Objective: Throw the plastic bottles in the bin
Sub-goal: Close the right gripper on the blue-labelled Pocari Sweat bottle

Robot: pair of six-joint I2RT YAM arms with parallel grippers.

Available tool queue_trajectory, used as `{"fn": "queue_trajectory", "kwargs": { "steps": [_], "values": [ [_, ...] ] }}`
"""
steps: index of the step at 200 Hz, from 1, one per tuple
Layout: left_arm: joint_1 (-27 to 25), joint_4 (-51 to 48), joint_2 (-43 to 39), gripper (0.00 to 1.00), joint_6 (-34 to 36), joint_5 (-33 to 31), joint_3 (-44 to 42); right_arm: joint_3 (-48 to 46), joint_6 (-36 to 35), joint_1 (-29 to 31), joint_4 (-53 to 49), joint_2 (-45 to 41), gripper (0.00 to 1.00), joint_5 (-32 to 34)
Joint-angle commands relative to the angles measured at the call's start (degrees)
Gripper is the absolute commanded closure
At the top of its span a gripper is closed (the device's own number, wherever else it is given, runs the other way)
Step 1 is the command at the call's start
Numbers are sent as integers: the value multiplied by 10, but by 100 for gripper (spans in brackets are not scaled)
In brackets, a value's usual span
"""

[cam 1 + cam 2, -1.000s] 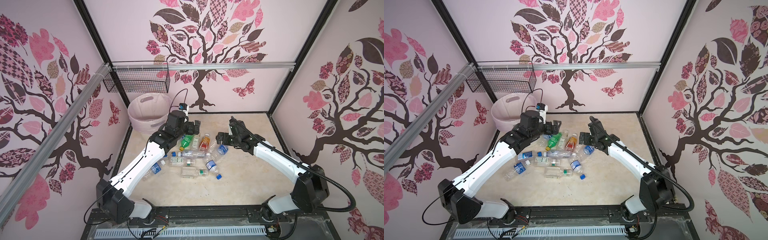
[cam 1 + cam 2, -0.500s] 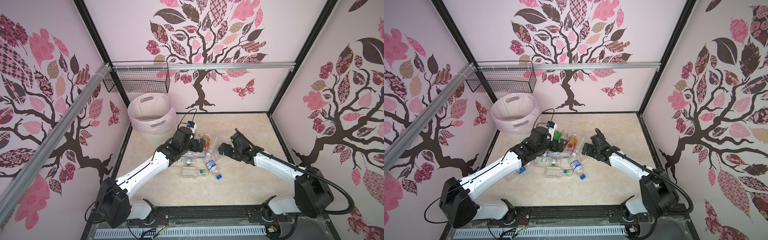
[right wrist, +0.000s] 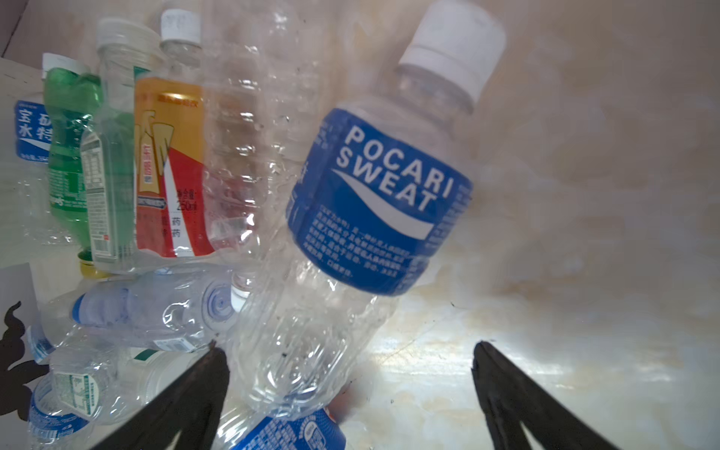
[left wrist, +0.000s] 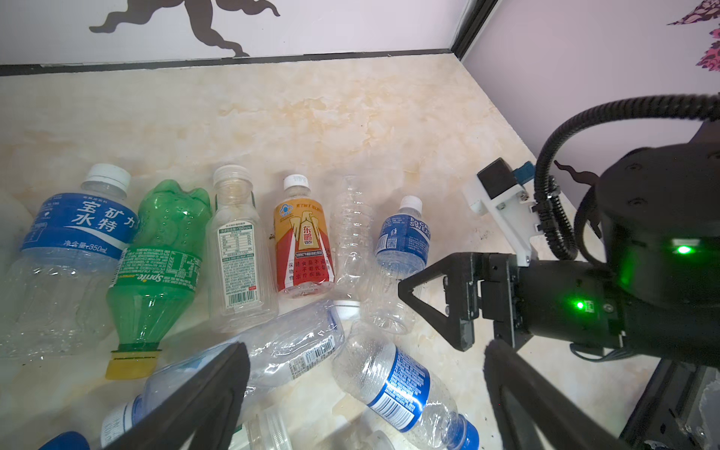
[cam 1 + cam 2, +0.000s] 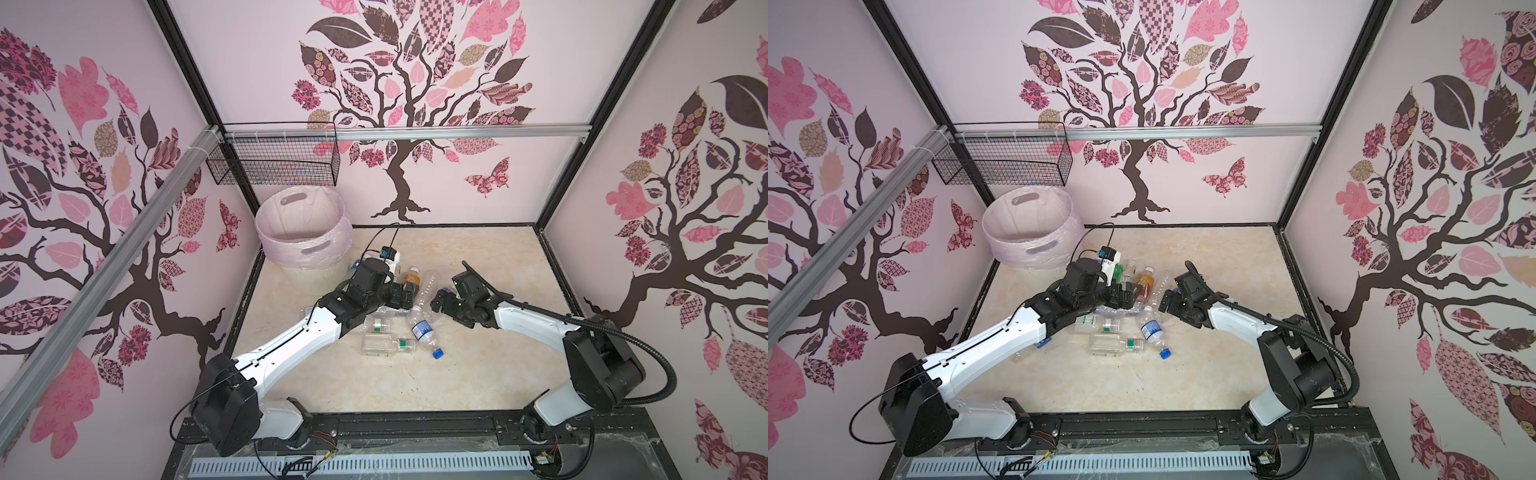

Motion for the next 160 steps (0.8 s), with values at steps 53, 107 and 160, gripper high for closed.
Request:
{"fn": "queue_trajectory", "kwargs": {
  "steps": [53,107,160],
  "values": [
    [-1,12,-1,3,-8,3,-7,21,26,11,22,59,6,8],
    [-1,13,5,3,-12,0,-6,13,18,10,20,59,13,26],
    [-1,13,6,3,-14,0,-4,11,3,11,14,55,25,35]
  ]
}}
